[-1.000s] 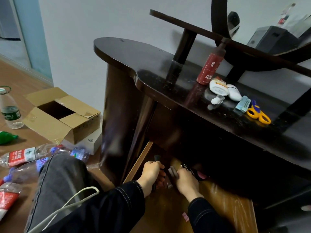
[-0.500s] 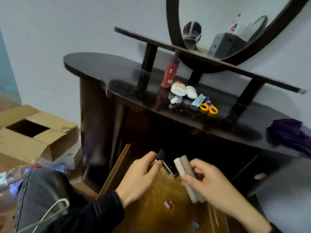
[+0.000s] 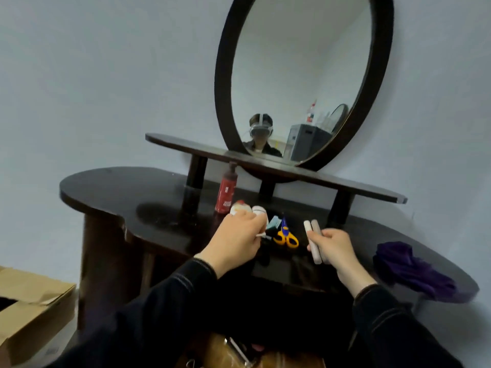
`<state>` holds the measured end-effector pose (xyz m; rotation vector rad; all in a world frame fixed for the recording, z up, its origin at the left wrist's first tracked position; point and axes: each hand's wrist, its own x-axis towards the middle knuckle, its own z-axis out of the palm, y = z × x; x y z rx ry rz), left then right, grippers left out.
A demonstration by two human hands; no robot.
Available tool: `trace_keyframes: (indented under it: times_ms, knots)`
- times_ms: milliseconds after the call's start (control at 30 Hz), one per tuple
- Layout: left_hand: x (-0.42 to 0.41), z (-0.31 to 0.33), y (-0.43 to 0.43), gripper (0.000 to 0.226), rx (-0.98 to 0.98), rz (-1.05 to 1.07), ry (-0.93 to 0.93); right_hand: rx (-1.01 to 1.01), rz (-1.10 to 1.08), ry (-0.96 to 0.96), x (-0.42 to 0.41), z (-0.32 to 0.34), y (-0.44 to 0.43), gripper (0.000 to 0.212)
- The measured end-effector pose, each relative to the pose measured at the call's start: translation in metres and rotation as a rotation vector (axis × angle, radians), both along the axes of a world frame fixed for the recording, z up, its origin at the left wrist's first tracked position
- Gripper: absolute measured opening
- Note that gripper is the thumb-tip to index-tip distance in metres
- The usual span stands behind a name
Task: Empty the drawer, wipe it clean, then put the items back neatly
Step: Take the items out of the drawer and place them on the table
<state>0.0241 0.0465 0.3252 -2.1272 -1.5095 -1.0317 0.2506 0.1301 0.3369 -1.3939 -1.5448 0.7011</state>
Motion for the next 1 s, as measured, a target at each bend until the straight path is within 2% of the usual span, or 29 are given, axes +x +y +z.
trace_keyframes:
  times_ms: [133, 233, 300, 467, 567, 700, 833, 1000]
  knots:
    - [-0.010, -0.013, 0.018, 0.016, -0.016, 0.135, 0.059, -0.017, -0.145, -0.178, -0.004, -0.007, 0.037, 0.032]
    - [-0.009, -0.015, 0.021, 0.017, -0.045, 0.172, 0.064, 0.001, -0.152, -0.346, -0.016, -0.007, 0.042, 0.024]
    - [-0.008, -0.014, 0.019, 0.016, -0.059, 0.180, 0.063, 0.016, -0.128, -0.384, -0.020, -0.007, 0.042, 0.027]
    - [-0.009, -0.014, 0.018, 0.018, -0.080, 0.185, 0.047, -0.050, -0.015, -0.144, -0.014, -0.006, 0.040, 0.034]
    - [-0.008, -0.013, 0.017, 0.018, -0.079, 0.189, 0.049, -0.021, 0.029, -0.051, -0.011, -0.007, 0.038, 0.029]
    - [-0.008, -0.011, 0.014, 0.021, -0.059, 0.201, 0.056, 0.037, -0.067, -0.140, -0.009, -0.009, 0.039, 0.012]
    - [-0.008, -0.013, 0.011, 0.022, 0.010, 0.158, 0.011, 0.038, -0.107, -0.138, -0.007, -0.012, 0.040, 0.014]
    - [-0.007, -0.011, -0.007, 0.018, 0.207, 0.094, -0.160, 0.078, -0.154, -0.092, -0.003, -0.014, 0.029, 0.013]
